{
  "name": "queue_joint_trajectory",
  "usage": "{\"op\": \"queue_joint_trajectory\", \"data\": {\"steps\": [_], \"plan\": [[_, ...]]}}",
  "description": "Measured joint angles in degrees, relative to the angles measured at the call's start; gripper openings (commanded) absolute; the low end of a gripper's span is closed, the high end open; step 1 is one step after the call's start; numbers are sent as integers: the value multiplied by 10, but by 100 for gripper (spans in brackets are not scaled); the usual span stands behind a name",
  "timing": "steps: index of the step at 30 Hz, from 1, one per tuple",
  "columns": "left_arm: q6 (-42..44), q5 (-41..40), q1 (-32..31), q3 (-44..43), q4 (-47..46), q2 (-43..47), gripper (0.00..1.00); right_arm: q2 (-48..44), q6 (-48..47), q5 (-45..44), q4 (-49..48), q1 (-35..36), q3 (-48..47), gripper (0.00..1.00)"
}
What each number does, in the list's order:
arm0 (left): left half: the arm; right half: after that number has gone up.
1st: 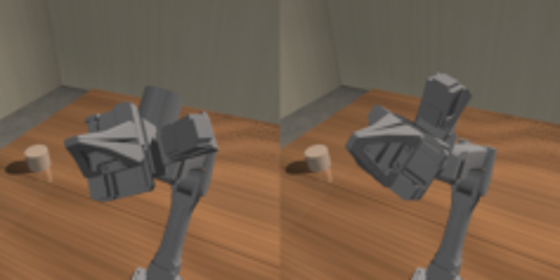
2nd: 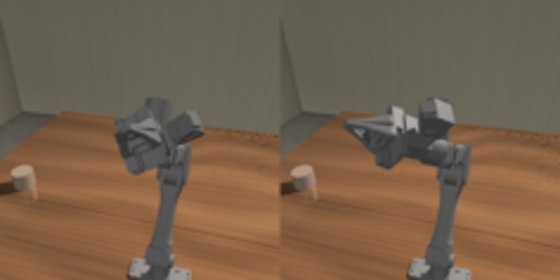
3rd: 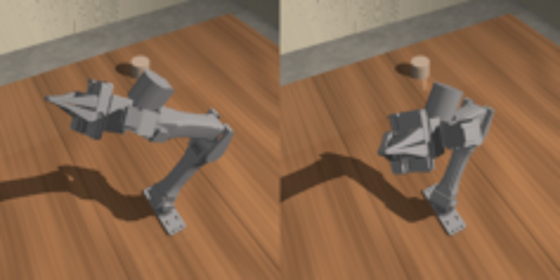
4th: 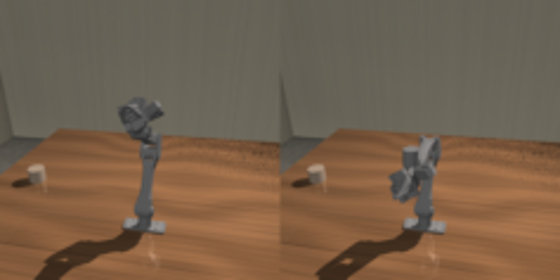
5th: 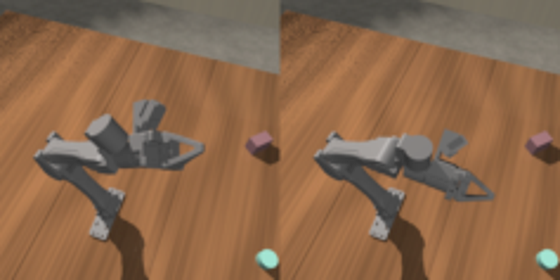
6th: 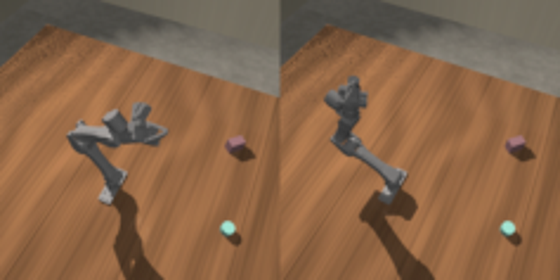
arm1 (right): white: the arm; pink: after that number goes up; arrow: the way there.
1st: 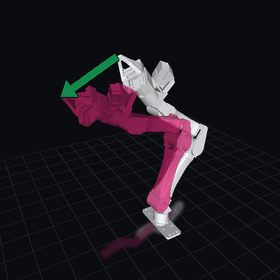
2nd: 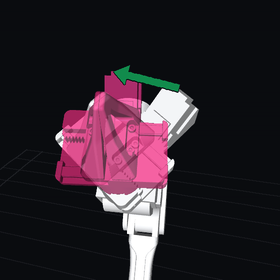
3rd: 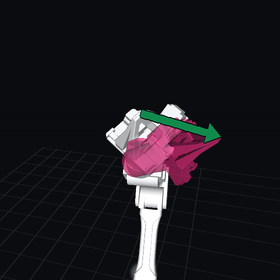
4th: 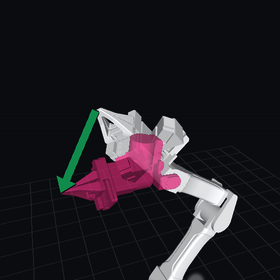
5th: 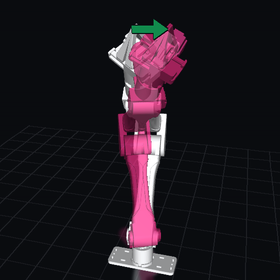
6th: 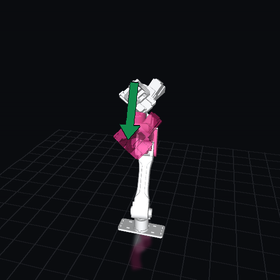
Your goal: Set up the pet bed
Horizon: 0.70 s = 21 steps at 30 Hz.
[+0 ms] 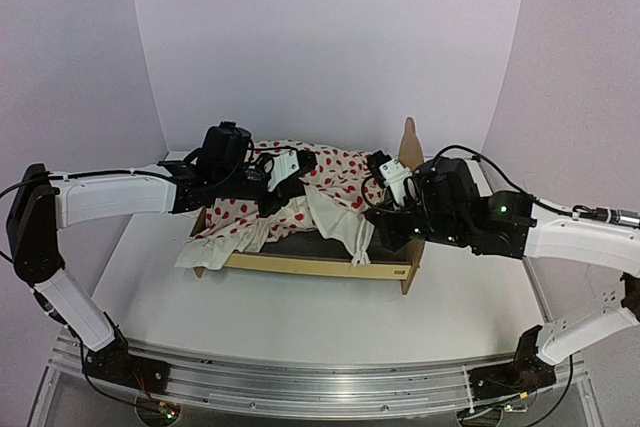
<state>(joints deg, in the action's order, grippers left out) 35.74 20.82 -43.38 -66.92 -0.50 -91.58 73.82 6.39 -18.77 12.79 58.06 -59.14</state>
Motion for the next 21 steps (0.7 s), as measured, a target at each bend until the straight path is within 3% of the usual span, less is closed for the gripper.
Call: {"op": "queue_joint_trajectory", "data": {"steps": [5, 12, 16, 21], "plan": [[3, -1, 1, 3, -2, 6, 0, 35, -3, 122, 34, -6, -14, 1], [4, -1, 3, 10, -7, 9, 0, 109, 25, 310, 56, -5, -17, 28], [4, 0, 3, 15, -11, 9, 0, 119, 45, 329, 63, -5, -2, 31], [4, 0, 3, 18, -11, 10, 0, 120, 70, 282, 62, -5, 20, 35]]}}
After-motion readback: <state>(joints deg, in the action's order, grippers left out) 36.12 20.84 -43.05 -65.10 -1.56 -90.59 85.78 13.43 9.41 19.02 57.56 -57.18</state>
